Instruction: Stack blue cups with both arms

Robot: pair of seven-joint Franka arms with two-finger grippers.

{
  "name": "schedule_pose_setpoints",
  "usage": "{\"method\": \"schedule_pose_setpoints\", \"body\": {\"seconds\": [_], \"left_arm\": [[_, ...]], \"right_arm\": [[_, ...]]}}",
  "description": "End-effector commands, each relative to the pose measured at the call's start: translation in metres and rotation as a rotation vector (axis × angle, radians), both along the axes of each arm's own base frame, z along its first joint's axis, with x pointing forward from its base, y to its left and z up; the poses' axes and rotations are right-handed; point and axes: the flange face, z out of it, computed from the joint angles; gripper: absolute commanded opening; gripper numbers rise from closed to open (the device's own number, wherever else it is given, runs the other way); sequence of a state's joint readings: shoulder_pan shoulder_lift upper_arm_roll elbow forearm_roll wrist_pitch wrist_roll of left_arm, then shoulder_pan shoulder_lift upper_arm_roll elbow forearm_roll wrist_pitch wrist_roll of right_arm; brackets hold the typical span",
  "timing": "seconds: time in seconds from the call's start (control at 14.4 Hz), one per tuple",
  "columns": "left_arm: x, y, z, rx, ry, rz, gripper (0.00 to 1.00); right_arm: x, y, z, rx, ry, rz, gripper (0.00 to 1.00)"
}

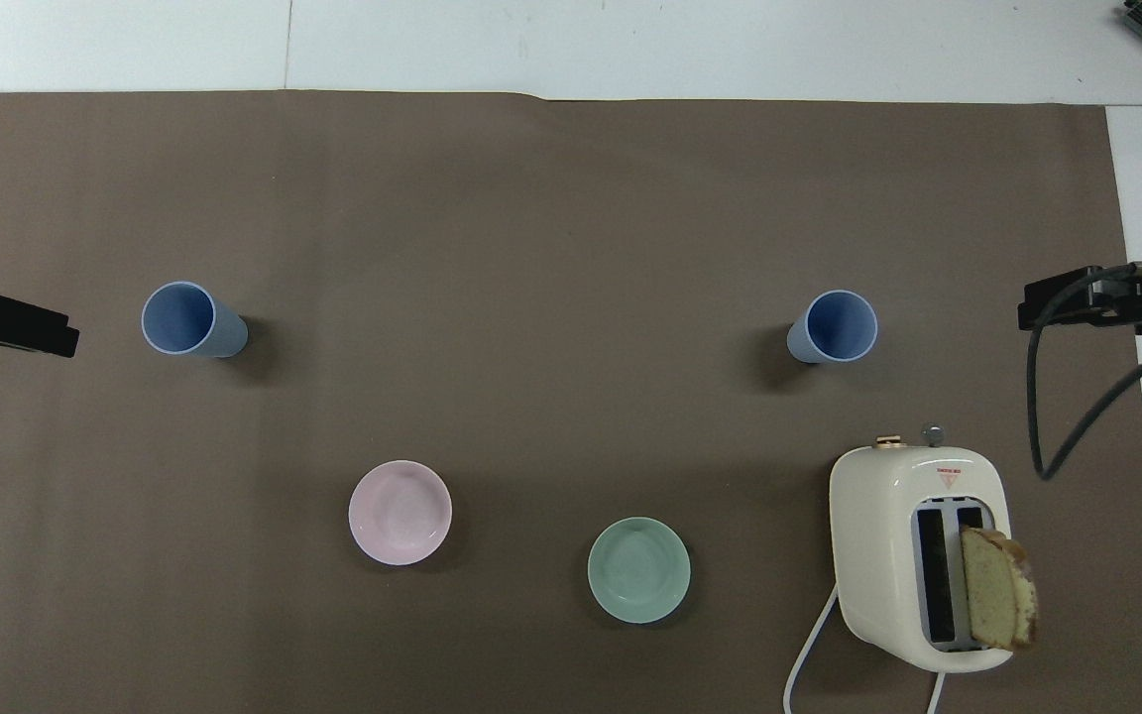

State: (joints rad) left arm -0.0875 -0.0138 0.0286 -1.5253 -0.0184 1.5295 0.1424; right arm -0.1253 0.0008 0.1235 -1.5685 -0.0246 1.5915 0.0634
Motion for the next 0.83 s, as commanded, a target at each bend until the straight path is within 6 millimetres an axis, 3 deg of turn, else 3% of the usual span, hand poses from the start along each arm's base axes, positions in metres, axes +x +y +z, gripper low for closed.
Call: {"method": "schedule_pose_setpoints", "body": {"seconds": [0.0, 0.76], "left_arm": [[-0.0031, 0.0011, -0.0002, 0.009, -0.015, -0.005, 1.00], [-0.0060, 0.0022, -0.0005, 0.009, -0.016, -0.005, 1.00]], "right_arm": [[-0.0073, -0.0048, 0.0013, 0.013, 0.000, 0.018, 1.00], [-0.0073, -0.0033, 0.0020, 0.012, -0.002, 0.021, 1.00]]}}
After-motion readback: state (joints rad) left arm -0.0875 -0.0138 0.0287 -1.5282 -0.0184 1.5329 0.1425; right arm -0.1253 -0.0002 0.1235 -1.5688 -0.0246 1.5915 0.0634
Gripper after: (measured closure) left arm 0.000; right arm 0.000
